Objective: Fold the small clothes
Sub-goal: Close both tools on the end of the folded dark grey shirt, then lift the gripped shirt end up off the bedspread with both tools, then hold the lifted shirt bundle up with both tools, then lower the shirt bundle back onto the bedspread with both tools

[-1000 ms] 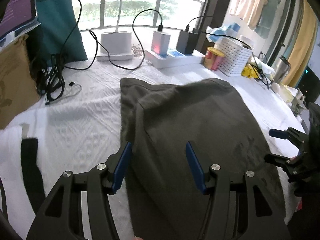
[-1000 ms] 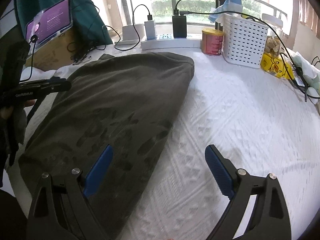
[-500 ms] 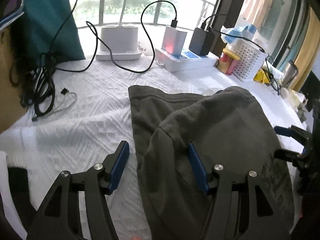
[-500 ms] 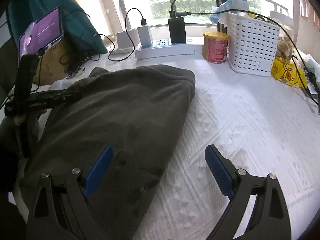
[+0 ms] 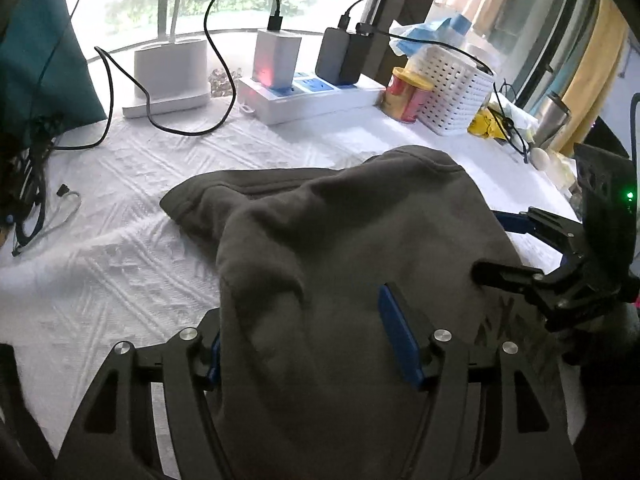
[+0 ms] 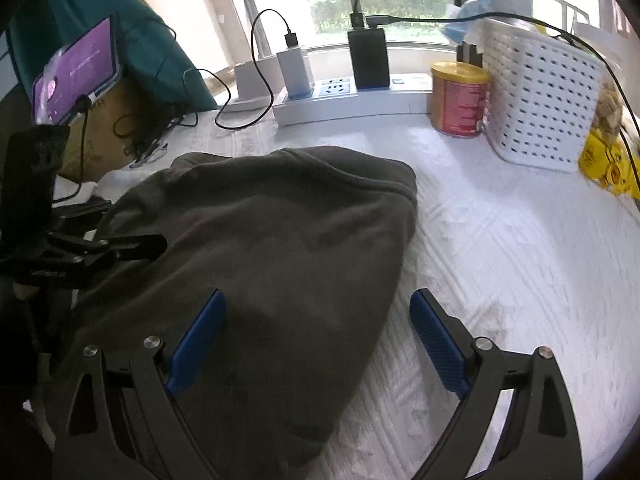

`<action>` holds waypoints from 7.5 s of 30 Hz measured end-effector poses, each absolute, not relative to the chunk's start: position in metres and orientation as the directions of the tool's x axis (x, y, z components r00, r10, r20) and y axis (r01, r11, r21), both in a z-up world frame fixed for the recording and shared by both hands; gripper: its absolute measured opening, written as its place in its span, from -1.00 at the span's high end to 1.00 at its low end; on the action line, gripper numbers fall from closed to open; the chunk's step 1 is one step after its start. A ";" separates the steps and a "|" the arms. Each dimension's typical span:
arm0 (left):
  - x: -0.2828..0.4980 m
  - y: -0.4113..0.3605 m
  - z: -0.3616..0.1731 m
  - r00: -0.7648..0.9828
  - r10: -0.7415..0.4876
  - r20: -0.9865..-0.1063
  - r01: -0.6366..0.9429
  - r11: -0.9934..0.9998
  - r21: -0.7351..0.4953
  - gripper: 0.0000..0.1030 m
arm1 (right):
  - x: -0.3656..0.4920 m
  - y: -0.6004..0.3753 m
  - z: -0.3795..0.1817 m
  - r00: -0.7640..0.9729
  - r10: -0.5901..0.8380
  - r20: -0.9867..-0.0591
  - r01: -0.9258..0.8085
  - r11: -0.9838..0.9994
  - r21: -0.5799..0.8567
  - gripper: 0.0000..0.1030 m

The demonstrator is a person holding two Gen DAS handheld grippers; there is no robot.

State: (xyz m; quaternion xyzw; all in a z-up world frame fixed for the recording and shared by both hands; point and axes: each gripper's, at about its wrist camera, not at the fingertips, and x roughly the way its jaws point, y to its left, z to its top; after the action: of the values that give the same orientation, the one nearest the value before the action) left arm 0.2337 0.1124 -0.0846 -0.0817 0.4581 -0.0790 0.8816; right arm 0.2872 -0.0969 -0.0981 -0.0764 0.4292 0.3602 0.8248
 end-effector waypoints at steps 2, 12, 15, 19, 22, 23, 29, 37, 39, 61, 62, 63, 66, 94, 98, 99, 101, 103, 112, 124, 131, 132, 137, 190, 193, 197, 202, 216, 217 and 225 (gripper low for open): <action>0.236 0.112 -0.085 0.566 -0.229 -0.792 0.066 0.970 -0.233 -0.32 | 0.288 -0.092 -0.098 0.375 0.525 -0.764 -0.669 0.723 0.169 -0.65; 0.237 0.096 -0.087 0.586 -0.246 -0.772 0.114 0.968 -0.222 -0.26 | 0.286 -0.083 -0.095 0.356 0.552 -0.754 -0.714 0.682 0.162 0.30; 0.236 0.092 -0.088 0.579 -0.267 -0.770 0.126 0.963 -0.239 0.32 | 0.283 -0.079 -0.095 0.333 0.569 -0.752 -0.734 0.657 0.173 0.56; 0.231 0.086 -0.086 0.582 -0.263 -0.769 0.137 0.964 -0.226 0.49 | 0.278 -0.079 -0.092 0.330 0.575 -0.749 -0.741 0.649 0.172 0.62; 0.225 0.080 -0.080 0.595 -0.259 -0.761 0.153 0.966 -0.208 0.53 | 0.273 -0.083 -0.087 0.339 0.578 -0.742 -0.737 0.654 0.173 0.63; 0.223 0.078 -0.078 0.599 -0.257 -0.758 0.159 0.966 -0.203 0.53 | 0.271 -0.084 -0.085 0.343 0.579 -0.740 -0.735 0.655 0.172 0.63; 0.207 0.068 -0.059 0.639 -0.248 -0.729 0.179 0.969 -0.173 0.54 | 0.254 -0.093 -0.070 0.377 0.591 -0.714 -0.731 0.663 0.163 0.64; 0.176 0.057 -0.020 0.724 -0.226 -0.652 0.192 0.973 -0.125 0.60 | 0.226 -0.112 -0.040 0.429 0.613 -0.663 -0.731 0.667 0.143 0.65; 0.167 0.054 -0.012 0.742 -0.220 -0.633 0.193 0.975 -0.114 0.61 | 0.218 -0.117 -0.030 0.438 0.624 -0.647 -0.732 0.666 0.147 0.65; 0.073 0.026 0.070 0.888 -0.201 -0.413 0.202 0.979 -0.042 0.64 | 0.132 -0.150 0.055 0.581 0.681 -0.446 -0.742 0.669 0.054 0.68; 0.069 0.025 0.073 0.893 -0.202 -0.403 0.205 0.978 -0.035 0.64 | 0.129 -0.152 0.057 0.585 0.682 -0.438 -0.742 0.668 0.050 0.68; 0.065 0.024 0.076 0.896 -0.201 -0.396 0.206 0.978 -0.031 0.64 | 0.126 -0.153 0.060 0.590 0.684 -0.429 -0.743 0.668 0.045 0.68; 0.057 0.023 0.082 0.905 -0.203 -0.375 0.210 0.977 -0.022 0.64 | 0.116 -0.155 0.067 0.599 0.688 -0.411 -0.744 0.668 0.033 0.68; -0.019 0.041 0.123 0.958 -0.198 -0.205 0.208 0.978 0.024 0.64 | 0.042 -0.149 0.123 0.617 0.743 -0.258 -0.781 0.618 -0.087 0.69; -0.035 0.046 0.131 0.966 -0.183 -0.184 0.192 0.981 0.036 0.64 | 0.032 -0.143 0.129 0.604 0.763 -0.233 -0.795 0.598 -0.102 0.69; -0.039 0.048 0.133 0.968 -0.177 -0.179 0.187 0.982 0.041 0.64 | 0.029 -0.141 0.131 0.600 0.767 -0.228 -0.799 0.593 -0.105 0.69; -0.048 0.052 0.137 0.972 -0.165 -0.169 0.176 0.983 0.050 0.64 | 0.023 -0.136 0.134 0.587 0.780 -0.217 -0.809 0.576 -0.116 0.69; -0.056 0.056 0.141 0.975 -0.151 -0.161 0.162 0.985 0.056 0.64 | 0.016 -0.133 0.137 0.571 0.794 -0.209 -0.821 0.559 -0.122 0.69; -0.092 0.083 0.143 0.985 -0.111 -0.131 0.117 0.992 0.040 0.64 | -0.016 -0.109 0.141 0.486 0.850 -0.202 -0.873 0.461 -0.158 0.69; -0.127 0.112 0.129 0.981 -0.071 -0.182 0.074 0.997 0.010 0.64 | -0.050 -0.082 0.131 0.368 0.899 -0.240 -0.927 0.335 -0.165 0.69; -0.122 0.128 0.107 0.965 -0.071 -0.251 0.065 0.997 -0.032 0.64 | -0.048 -0.068 0.111 0.339 0.891 -0.302 -0.940 0.310 -0.142 0.69; -0.119 0.131 0.103 0.962 -0.074 -0.261 0.066 0.997 -0.041 0.64 | -0.045 -0.066 0.106 0.338 0.888 -0.313 -0.941 0.311 -0.134 0.69; -0.102 0.137 0.088 0.950 -0.087 -0.299 0.071 0.995 -0.064 0.64 | -0.028 -0.059 0.093 0.347 0.870 -0.351 -0.938 0.331 -0.107 0.69; 0.099 0.239 -0.071 0.623 -0.181 -0.761 -0.036 0.965 -0.259 0.52 | 0.210 0.027 -0.099 0.064 0.728 -0.683 -0.820 0.428 0.380 0.04; 0.101 0.248 -0.070 0.630 -0.192 -0.752 -0.064 0.953 -0.297 0.36 | 0.217 0.023 -0.100 0.054 0.743 -0.667 -0.804 0.429 0.412 -0.02; 0.112 0.254 -0.064 0.649 -0.159 -0.744 -0.081 0.958 -0.276 0.33 | 0.228 0.017 -0.093 0.082 0.771 -0.632 -0.789 0.437 0.431 -0.02; 0.133 0.268 -0.057 0.647 0.012 -0.763 -0.158 0.980 -0.118 0.33 | 0.234 0.027 -0.095 0.147 0.711 -0.688 -0.800 0.494 0.340 0.65; 0.135 0.265 -0.035 0.650 -0.024 -0.760 -0.098 0.988 -0.116 0.31 | 0.226 0.015 -0.087 0.300 0.650 -0.698 -0.796 0.573 0.192 0.90; 0.135 0.262 -0.037 0.643 -0.025 -0.765 -0.094 0.989 -0.112 0.25 | 0.227 0.015 -0.087 0.298 0.650 -0.699 -0.793 0.576 0.199 0.90; 0.132 0.260 -0.060 0.589 0.040 -0.807 -0.088 0.996 -0.015 0.81 | 0.225 0.016 -0.084 0.311 0.654 -0.689 -0.793 0.579 0.192 0.90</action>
State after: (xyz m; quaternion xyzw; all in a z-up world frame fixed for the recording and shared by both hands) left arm 0.1321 0.2599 -0.0597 -0.0265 0.4522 0.0357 0.8908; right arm 0.2249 0.0159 -0.0835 -0.0918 0.3772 0.4497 0.8044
